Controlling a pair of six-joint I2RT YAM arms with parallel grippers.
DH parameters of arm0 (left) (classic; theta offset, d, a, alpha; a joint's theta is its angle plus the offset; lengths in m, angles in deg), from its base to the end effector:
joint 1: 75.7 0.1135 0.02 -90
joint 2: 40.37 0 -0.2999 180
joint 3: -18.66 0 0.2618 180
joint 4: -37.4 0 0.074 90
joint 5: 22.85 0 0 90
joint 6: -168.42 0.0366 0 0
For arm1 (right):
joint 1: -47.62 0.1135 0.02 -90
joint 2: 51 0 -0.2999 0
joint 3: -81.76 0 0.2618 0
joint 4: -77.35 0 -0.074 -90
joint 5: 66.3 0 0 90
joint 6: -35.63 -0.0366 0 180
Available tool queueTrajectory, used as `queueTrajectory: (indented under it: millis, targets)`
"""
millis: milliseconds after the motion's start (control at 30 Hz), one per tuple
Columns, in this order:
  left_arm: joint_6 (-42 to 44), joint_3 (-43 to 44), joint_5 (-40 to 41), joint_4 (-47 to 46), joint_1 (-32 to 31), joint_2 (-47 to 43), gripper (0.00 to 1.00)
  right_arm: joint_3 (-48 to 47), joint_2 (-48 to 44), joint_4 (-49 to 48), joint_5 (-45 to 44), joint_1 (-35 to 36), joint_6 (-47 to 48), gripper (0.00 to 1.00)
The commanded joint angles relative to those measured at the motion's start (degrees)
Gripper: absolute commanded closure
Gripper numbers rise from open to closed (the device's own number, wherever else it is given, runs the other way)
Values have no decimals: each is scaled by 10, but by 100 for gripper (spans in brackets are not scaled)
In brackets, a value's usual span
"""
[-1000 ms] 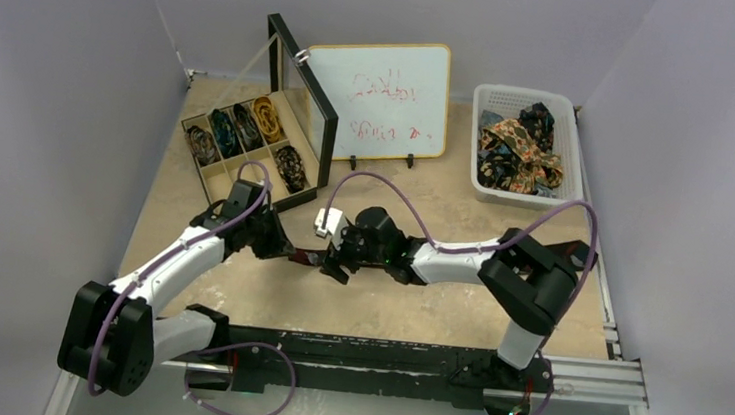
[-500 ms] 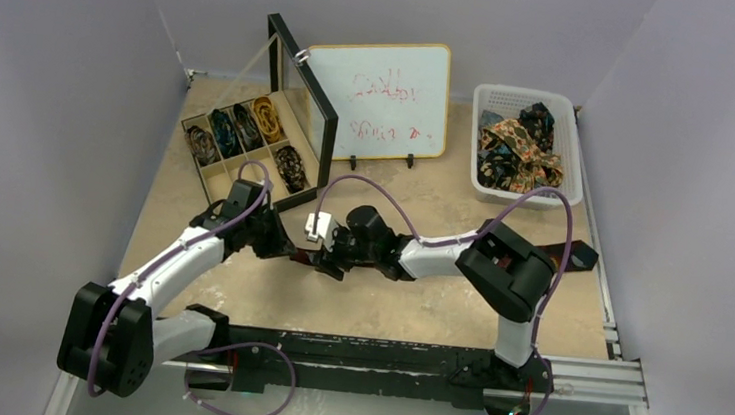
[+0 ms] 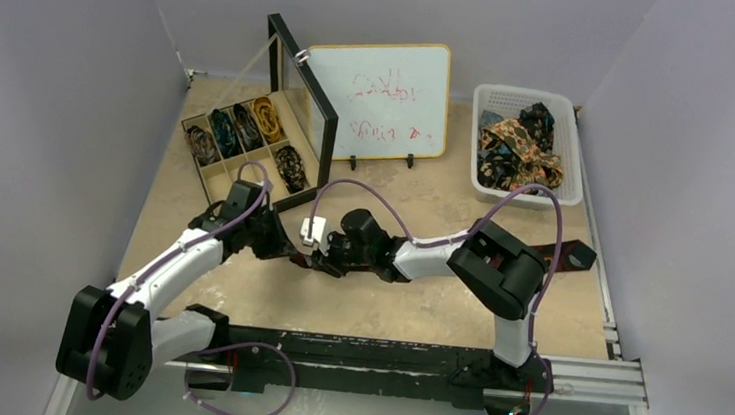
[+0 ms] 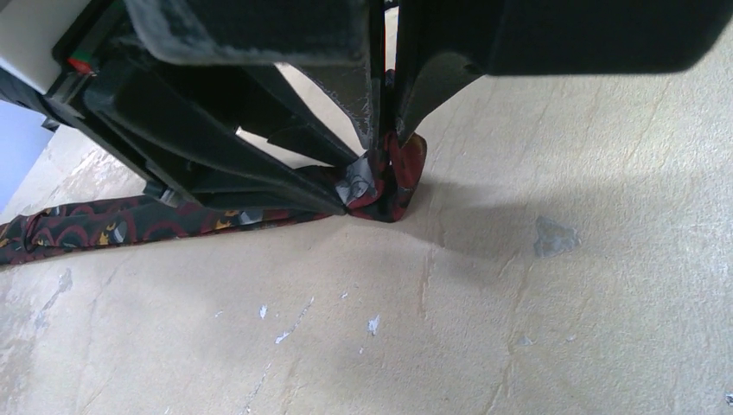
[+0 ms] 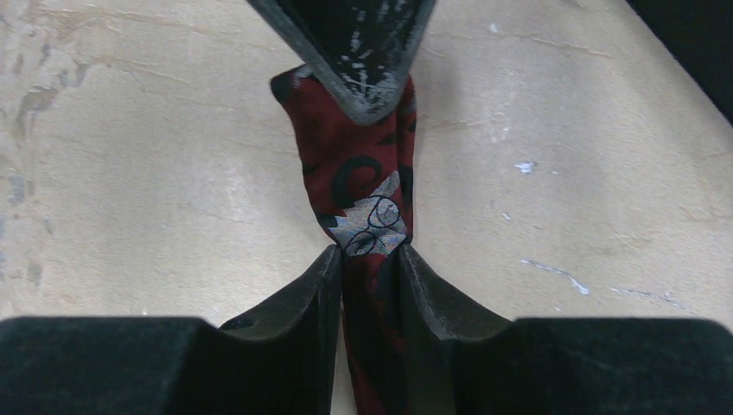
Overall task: Roll the ties
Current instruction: Roll the tie at the center of the board.
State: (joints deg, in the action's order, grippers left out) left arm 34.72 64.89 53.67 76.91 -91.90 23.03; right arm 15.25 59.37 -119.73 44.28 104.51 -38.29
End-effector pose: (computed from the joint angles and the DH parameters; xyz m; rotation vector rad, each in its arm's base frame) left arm 0.1859 -0.0629 0.2128 -0.5435 2.6189 -0.6731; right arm 0.2131 0.3503 0.1645 -1.4308 1.5418 0.8043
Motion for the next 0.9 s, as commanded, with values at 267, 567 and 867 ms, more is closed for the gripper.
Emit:
queueTrajectory:
  millis: [267, 567, 867]
  targets:
    - [10, -7, 16, 20, -2, -35, 100, -21, -38, 20, -50, 17, -76, 54]
    - [16, -10, -2, 6, -2, -43, 100, 18, -142, -3, -129, -1, -386, 39]
    - [14, -5, 5, 21, -2, -42, 100, -9, -94, 124, -70, -11, -630, 72]
